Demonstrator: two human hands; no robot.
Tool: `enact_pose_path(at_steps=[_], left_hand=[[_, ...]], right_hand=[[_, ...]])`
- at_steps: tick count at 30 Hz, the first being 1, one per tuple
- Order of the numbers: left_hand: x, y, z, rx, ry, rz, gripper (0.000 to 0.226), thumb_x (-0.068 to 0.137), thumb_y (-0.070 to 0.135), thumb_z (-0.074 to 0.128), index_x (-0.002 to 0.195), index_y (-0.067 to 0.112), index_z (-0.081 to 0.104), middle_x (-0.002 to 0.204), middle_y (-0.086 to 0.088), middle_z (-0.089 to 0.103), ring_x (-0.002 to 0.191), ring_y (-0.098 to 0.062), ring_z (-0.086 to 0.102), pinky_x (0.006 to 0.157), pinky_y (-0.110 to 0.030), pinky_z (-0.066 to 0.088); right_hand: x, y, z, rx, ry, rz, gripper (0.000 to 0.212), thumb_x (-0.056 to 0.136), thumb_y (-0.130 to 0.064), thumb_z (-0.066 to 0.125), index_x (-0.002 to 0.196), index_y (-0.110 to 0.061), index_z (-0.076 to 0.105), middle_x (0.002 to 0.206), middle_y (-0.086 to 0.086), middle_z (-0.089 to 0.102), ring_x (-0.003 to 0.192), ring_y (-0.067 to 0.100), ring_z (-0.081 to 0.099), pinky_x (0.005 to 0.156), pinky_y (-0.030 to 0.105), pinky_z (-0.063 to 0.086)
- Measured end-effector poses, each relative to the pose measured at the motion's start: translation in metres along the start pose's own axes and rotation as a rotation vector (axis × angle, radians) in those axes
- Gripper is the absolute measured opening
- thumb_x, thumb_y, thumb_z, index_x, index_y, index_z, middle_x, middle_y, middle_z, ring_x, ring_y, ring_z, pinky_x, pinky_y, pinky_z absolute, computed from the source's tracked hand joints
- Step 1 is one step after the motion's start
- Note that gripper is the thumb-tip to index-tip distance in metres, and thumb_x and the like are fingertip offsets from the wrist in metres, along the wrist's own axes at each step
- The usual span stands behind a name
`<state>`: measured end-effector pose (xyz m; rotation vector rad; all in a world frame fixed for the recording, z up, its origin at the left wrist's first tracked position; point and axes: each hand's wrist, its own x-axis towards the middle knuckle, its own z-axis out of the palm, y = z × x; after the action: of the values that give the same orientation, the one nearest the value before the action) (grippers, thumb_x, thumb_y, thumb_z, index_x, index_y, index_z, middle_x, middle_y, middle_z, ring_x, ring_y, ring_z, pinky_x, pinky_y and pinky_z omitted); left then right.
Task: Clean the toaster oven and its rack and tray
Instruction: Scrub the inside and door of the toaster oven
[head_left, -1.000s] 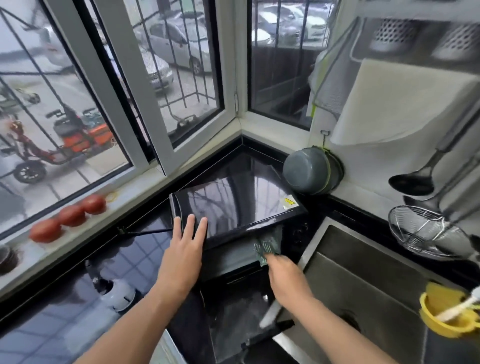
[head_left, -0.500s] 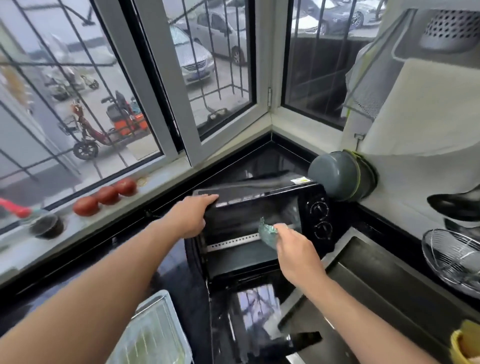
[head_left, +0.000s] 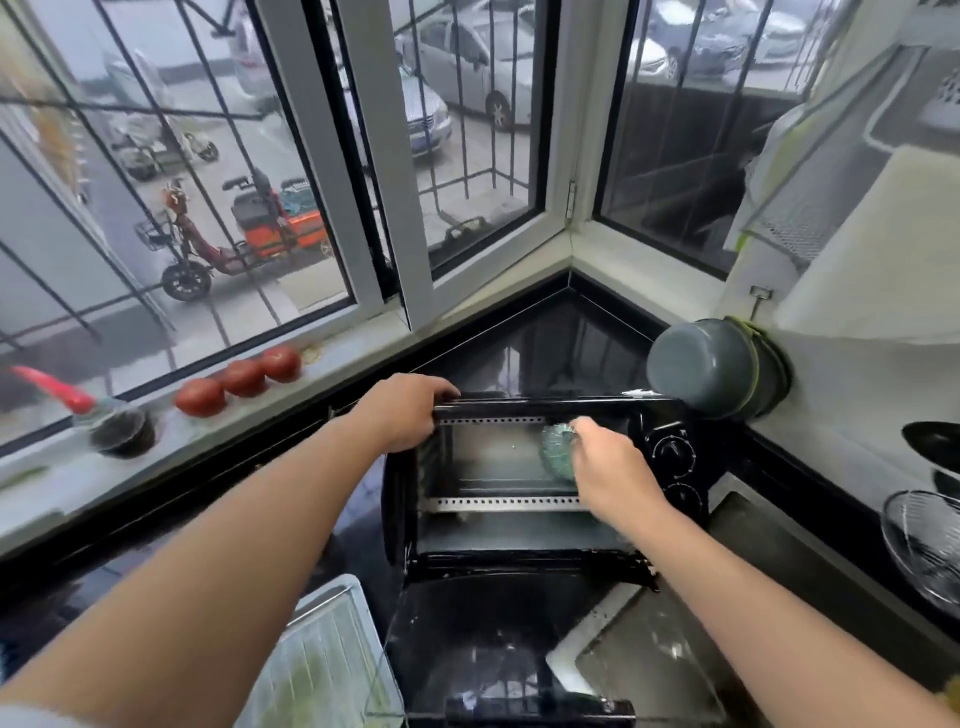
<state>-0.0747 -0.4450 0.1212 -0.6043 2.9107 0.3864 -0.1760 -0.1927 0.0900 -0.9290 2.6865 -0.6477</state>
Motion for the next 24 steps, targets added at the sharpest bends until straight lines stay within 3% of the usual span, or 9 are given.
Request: enact_pose_path(at_steps=[4, 7, 10, 12, 14, 17, 19, 21, 24], left_hand=[[0.009, -0.008, 0.0, -0.007, 0.019, 0.017, 0.056, 0.086, 0.015, 0.063, 0.14, 0.031, 0.056, 0.134, 0.001, 0.064, 0.117, -0.027, 0.063, 0.097, -0.043, 0.054], [0.002, -0.011, 0.007, 0.166, 0.309, 0.255, 0.069, 0.082, 0.019, 0.073, 0.147, 0.021, 0.052, 0.15, -0.01, 0.048, 0.133, -0.034, 0.051, 0.11, -0.046, 0.046], [-0.029, -0.018, 0.015, 0.127, 0.501, 0.463, 0.061, 0.081, 0.015, 0.062, 0.141, 0.016, 0.058, 0.146, -0.013, 0.05, 0.135, -0.035, 0.046, 0.114, -0.048, 0.038], [-0.057, -0.035, 0.026, 0.056, 0.43, 0.524, 0.069, 0.07, 0.01, 0.051, 0.138, 0.016, 0.06, 0.142, -0.008, 0.053, 0.135, -0.031, 0.046, 0.113, -0.049, 0.037], [-0.087, -0.054, 0.043, 0.158, 0.209, 0.593, 0.079, 0.065, 0.016, 0.048, 0.143, 0.025, 0.057, 0.149, -0.001, 0.05, 0.147, -0.027, 0.034, 0.12, -0.054, 0.028], [-0.104, -0.062, 0.06, 0.395, -0.042, 0.664, 0.079, 0.079, 0.031, 0.048, 0.156, 0.042, 0.036, 0.156, 0.008, 0.045, 0.16, -0.023, 0.01, 0.125, -0.062, 0.004], [-0.093, -0.053, 0.067, 0.46, 0.008, 0.749, 0.071, 0.092, 0.04, 0.053, 0.159, 0.043, 0.028, 0.133, 0.008, 0.063, 0.148, -0.019, 0.04, 0.126, -0.06, 0.011], [-0.074, -0.042, 0.069, 0.489, 0.058, 0.854, 0.076, 0.098, 0.041, 0.058, 0.162, 0.04, 0.016, 0.11, 0.004, 0.069, 0.114, -0.019, 0.064, 0.124, -0.049, 0.026], [-0.06, -0.031, 0.07, 0.482, 0.019, 0.924, 0.094, 0.101, 0.018, 0.058, 0.163, 0.039, -0.009, 0.102, -0.002, 0.071, 0.091, -0.026, 0.066, 0.111, -0.037, 0.037]], right_hand=[[0.013, -0.008, -0.004, 0.016, 0.041, 0.047, 0.021, 0.099, -0.014, 0.032, 0.092, -0.013, 0.052, 0.088, 0.003, 0.056, 0.081, 0.03, 0.056, 0.069, 0.042, 0.046], [0.02, -0.013, -0.005, 0.038, 0.055, 0.082, 0.024, 0.098, -0.014, 0.033, 0.077, -0.016, 0.044, 0.083, 0.002, 0.052, 0.078, 0.03, 0.055, 0.071, 0.045, 0.048], [0.028, -0.017, -0.006, 0.057, 0.065, 0.115, 0.021, 0.097, -0.013, 0.036, 0.083, -0.016, 0.051, 0.089, 0.004, 0.057, 0.085, 0.032, 0.057, 0.076, 0.043, 0.048], [0.034, -0.018, -0.005, 0.059, 0.06, 0.127, 0.023, 0.096, -0.013, 0.036, 0.076, -0.018, 0.046, 0.085, 0.004, 0.057, 0.083, 0.033, 0.058, 0.073, 0.041, 0.046], [0.041, -0.018, -0.005, 0.075, 0.049, 0.143, 0.027, 0.096, -0.013, 0.036, 0.069, -0.02, 0.039, 0.08, 0.002, 0.055, 0.079, 0.031, 0.058, 0.068, 0.04, 0.044], [0.048, -0.016, -0.004, 0.086, 0.026, 0.158, 0.03, 0.097, -0.014, 0.036, 0.067, -0.022, 0.038, 0.077, 0.001, 0.052, 0.073, 0.026, 0.053, 0.063, 0.036, 0.038], [0.049, -0.016, -0.004, 0.093, 0.018, 0.163, 0.028, 0.096, -0.014, 0.037, 0.068, -0.019, 0.04, 0.073, 0.001, 0.051, 0.069, 0.026, 0.05, 0.061, 0.035, 0.036], [0.049, -0.017, -0.007, 0.089, 0.016, 0.157, 0.029, 0.096, -0.013, 0.038, 0.067, -0.018, 0.038, 0.07, 0.0, 0.049, 0.068, 0.026, 0.048, 0.06, 0.035, 0.034], [0.045, -0.016, -0.013, 0.052, 0.022, 0.115, 0.029, 0.098, -0.013, 0.037, 0.069, -0.018, 0.04, 0.074, 0.001, 0.052, 0.073, 0.028, 0.053, 0.065, 0.039, 0.042]])
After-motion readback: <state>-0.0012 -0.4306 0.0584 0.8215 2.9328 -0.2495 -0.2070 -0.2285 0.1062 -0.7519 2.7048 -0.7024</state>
